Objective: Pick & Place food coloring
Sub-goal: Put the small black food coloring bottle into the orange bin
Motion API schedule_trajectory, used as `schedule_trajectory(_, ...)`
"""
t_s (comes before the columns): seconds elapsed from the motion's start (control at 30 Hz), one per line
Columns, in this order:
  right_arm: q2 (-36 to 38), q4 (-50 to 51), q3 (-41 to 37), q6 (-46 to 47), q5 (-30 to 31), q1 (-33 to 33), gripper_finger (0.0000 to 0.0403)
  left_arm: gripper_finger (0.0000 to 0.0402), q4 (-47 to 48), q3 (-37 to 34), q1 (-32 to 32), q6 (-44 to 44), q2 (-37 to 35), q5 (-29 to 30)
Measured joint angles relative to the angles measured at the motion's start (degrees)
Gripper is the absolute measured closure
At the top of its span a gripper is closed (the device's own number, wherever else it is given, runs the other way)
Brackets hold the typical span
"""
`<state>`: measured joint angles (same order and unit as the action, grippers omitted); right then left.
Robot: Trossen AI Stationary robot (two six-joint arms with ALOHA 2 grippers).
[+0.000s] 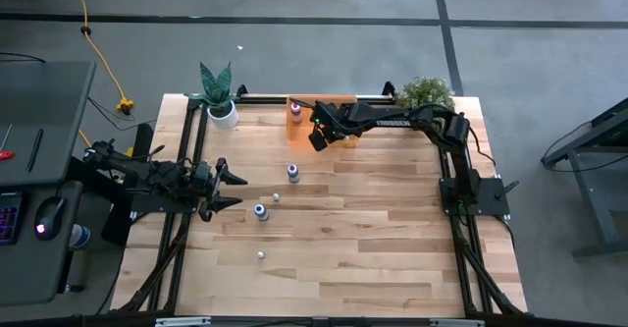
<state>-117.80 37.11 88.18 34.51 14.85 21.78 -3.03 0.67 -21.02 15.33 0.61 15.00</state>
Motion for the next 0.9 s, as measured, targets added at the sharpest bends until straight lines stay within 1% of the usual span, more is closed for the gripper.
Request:
schedule_trajectory(0.07,0.0,0.3,0.0,1.5,0.0,0.0,0.0329,0.013,0.0,0.0,0.0,0.0,0.0,0.0)
schedule_trajectory(0.23,-0.1,-3.1,-3.0,4.3,-1.8,0.0,0.0329,0.013,0.0,0.0,0.0,0.0,0.0,0.0)
schedule_trajectory(0.43,-0.1,-3.1,-3.7,3.2,0.2,-0.1,0.0329,0.013,0.0,0.0,0.0,0.0,0.0,0.0)
schedule_trajectory(0.73,-0.1,-4.6,-3.7,1.8,-1.2,-0.1,0.0328,0.013,0.0,0.0,0.0,0.0,0.0,0.0)
schedule_trajectory(0.8,-0.1,-5.1,-3.7,1.3,-1.9,-0.1,0.0323,0.013,0.0,0.0,0.0,0.0,0.0,0.0)
schedule_trajectory(0.9,-0.1,-5.0,-3.7,1.3,-1.9,0.0,0.0304,0.013,0.0,0.0,0.0,0.0,0.0,0.0)
